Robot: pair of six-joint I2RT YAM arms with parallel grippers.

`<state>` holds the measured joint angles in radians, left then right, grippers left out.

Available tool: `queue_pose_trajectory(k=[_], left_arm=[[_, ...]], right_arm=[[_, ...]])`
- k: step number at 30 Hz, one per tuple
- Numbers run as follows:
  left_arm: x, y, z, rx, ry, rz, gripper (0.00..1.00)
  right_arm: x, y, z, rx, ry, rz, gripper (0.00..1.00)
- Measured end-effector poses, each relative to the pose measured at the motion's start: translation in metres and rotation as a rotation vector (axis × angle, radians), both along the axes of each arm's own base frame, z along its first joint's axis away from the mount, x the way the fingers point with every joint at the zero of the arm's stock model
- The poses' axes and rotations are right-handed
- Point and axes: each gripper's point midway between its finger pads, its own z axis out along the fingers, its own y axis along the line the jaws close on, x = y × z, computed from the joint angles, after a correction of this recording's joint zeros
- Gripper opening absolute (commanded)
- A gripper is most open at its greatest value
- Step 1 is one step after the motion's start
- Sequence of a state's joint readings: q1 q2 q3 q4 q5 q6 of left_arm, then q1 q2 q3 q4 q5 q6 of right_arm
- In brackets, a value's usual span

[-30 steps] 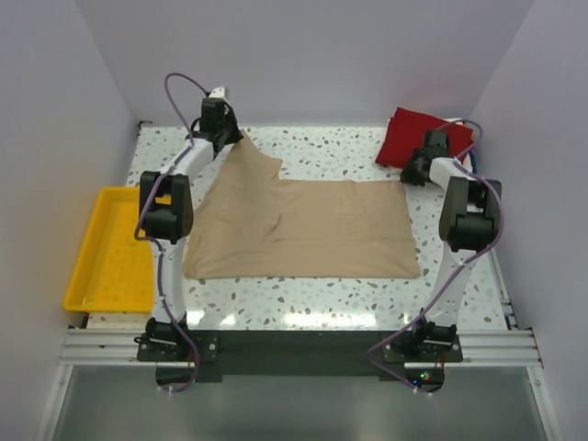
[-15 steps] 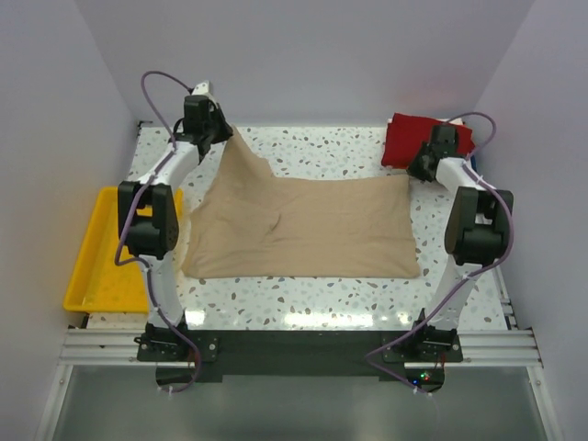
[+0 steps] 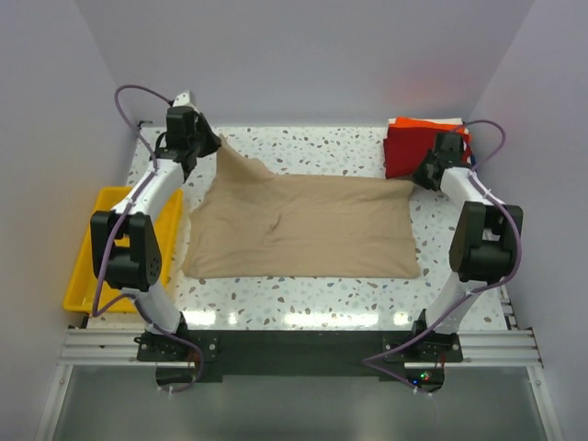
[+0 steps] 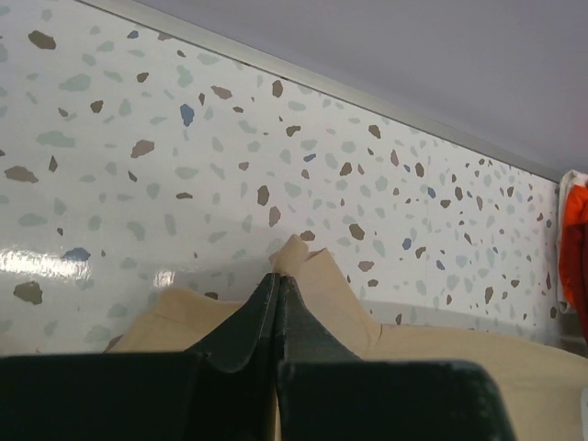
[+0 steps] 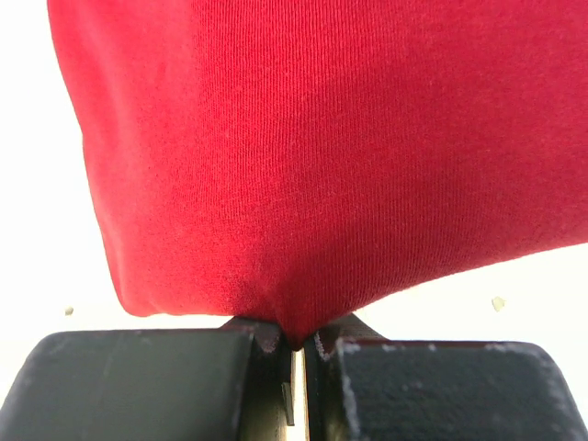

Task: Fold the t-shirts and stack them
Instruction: Fold the tshirt

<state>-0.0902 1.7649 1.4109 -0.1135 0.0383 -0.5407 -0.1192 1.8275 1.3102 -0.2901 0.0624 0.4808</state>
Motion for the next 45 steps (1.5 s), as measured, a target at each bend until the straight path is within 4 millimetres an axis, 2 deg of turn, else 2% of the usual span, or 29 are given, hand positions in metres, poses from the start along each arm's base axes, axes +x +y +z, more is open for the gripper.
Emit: queue_pose_trajectory(k=[4, 7, 15, 19, 23, 27, 30, 33, 34, 37, 40, 45], left_arm=[[-0.026, 0.008, 0.004, -0.007, 0.025, 0.046, 0.00], [-0.052, 0.014, -0.001, -0.013, 0.064, 0.083, 0.00], [-0.109, 0.025, -0.015, -0.034, 0.128, 0.141, 0.00], [-0.127, 0.025, -0.022, -0.046, 0.139, 0.148, 0.00], [-0.133, 0.025, -0.032, -0.049, 0.165, 0.150, 0.00], [-0.133, 0.024, -0.036, -0.052, 0.173, 0.145, 0.00], [-0.131, 0.022, -0.043, -0.058, 0.191, 0.136, 0.00], [-0.126, 0.019, -0.052, -0.061, 0.217, 0.128, 0.00], [-0.124, 0.018, -0.055, -0.065, 0.225, 0.122, 0.00], [-0.121, 0.015, -0.058, -0.075, 0.234, 0.112, 0.00], [-0.120, 0.012, -0.055, -0.085, 0.231, 0.100, 0.00], [-0.116, 0.008, -0.046, -0.098, 0.213, 0.081, 0.00]], right_arm=[[-0.014, 0.002, 0.010, 0.006, -0.014, -0.009, 0.00], [-0.027, 0.004, 0.012, 0.011, -0.011, -0.014, 0.00], [-0.062, 0.007, 0.003, 0.015, 0.028, -0.026, 0.00], [-0.072, 0.008, -0.005, 0.018, 0.052, -0.026, 0.00], [-0.072, 0.009, -0.005, 0.022, 0.054, -0.027, 0.00], [-0.058, 0.009, -0.008, 0.035, 0.066, -0.024, 0.00], [-0.038, 0.010, -0.011, 0.051, 0.072, -0.012, 0.03], [-0.018, 0.010, -0.017, 0.063, 0.074, -0.008, 0.17], [-0.012, 0.010, -0.019, 0.069, 0.075, -0.007, 0.27], [0.002, 0.012, -0.026, 0.088, 0.082, -0.003, 0.46], [0.012, 0.011, -0.030, 0.089, 0.087, -0.003, 0.55], [0.028, 0.008, -0.029, 0.084, 0.093, -0.001, 0.55]])
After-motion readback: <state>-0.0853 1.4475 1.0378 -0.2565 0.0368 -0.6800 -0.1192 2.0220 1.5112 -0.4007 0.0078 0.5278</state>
